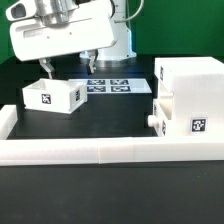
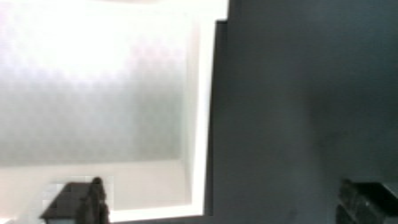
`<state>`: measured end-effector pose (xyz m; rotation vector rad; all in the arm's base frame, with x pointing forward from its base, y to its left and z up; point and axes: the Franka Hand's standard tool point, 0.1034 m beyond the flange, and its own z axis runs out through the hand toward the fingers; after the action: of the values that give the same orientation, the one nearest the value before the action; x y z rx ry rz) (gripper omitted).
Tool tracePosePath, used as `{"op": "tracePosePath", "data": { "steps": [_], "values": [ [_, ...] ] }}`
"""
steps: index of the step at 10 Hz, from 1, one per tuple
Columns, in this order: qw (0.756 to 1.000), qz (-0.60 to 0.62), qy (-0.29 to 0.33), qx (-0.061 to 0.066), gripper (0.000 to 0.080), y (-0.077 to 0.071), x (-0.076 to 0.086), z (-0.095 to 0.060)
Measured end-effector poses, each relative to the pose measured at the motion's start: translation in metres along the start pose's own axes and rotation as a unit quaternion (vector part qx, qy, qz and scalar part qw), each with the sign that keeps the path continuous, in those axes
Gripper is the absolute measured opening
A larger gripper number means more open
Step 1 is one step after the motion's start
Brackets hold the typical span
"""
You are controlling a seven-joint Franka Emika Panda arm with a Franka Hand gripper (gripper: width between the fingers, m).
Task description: Assemble drawer
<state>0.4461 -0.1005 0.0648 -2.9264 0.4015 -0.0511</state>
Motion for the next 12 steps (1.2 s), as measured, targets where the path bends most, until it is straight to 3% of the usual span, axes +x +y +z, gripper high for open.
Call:
{"op": "tracePosePath", "data": {
  "steps": [3, 5, 9, 12],
  "values": [
    [1.0, -0.002, 0.001, -0.001, 0.0649, -0.001, -0.001, 0.003],
    [1.0, 0.0, -0.007, -0.004, 0.0649, -0.008, -0.013, 0.015],
    [1.0, 0.002, -0.006, -0.017, 0.0649, 0.007, -0.03, 0.044],
    [1.0, 0.001, -0.005, -0.019, 0.0649, 0.01, -0.034, 0.057]
  ]
}}
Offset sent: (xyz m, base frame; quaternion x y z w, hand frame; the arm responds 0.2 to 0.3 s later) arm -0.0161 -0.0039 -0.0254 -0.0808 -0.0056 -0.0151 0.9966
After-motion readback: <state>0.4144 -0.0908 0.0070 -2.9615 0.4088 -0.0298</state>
